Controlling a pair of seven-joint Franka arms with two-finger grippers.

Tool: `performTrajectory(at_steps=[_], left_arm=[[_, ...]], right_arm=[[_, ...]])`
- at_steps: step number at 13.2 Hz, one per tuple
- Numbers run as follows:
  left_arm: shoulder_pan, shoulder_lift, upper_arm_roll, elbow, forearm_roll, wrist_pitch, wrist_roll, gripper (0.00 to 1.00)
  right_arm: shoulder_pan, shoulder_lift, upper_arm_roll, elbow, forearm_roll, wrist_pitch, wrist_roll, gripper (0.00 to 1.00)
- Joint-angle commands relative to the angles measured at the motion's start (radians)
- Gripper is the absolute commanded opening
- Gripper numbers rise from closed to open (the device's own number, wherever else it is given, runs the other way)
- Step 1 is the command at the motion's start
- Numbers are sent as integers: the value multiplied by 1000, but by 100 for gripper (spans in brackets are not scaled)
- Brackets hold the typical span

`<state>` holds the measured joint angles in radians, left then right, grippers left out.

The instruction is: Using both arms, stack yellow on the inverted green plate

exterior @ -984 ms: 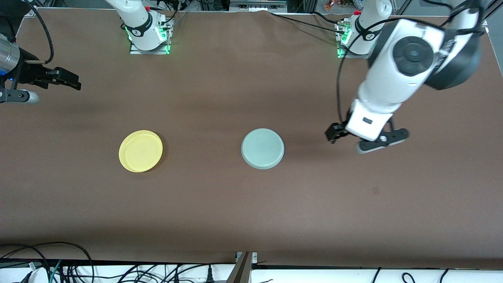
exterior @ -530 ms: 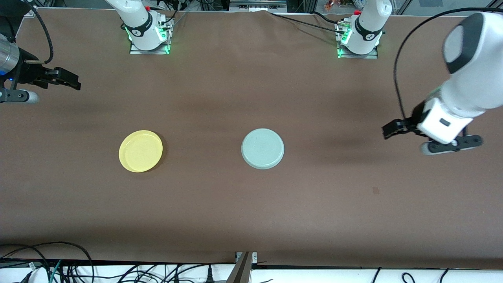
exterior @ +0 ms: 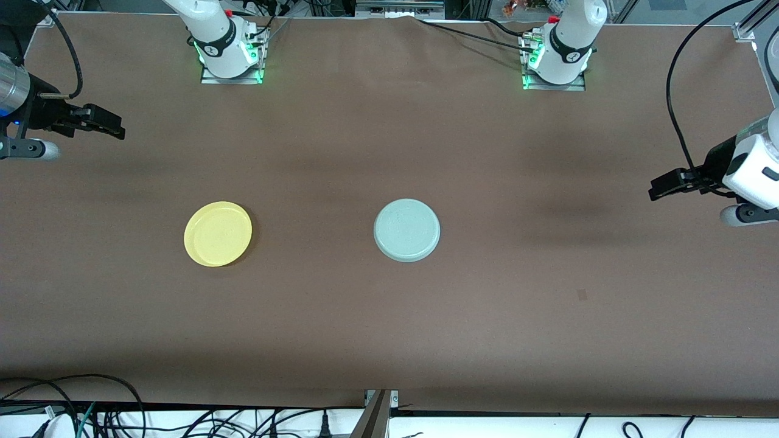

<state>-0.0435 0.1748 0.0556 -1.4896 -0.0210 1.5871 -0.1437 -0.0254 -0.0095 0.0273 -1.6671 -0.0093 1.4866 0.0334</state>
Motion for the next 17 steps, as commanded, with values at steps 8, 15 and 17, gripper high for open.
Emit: performTrajectory(at_steps=[8, 15, 17], left_arm=[[17, -20, -2, -11, -19, -61, 35, 100], [13, 8, -3, 38, -19, -61, 29, 100], [16, 18, -3, 52, -20, -64, 30, 100]], right_arm=[[-7, -9, -1, -2, 3, -14, 0, 100], [-7, 164, -1, -75, 3, 146, -7, 100], [-11, 174, -1, -213, 3, 365, 3, 100]])
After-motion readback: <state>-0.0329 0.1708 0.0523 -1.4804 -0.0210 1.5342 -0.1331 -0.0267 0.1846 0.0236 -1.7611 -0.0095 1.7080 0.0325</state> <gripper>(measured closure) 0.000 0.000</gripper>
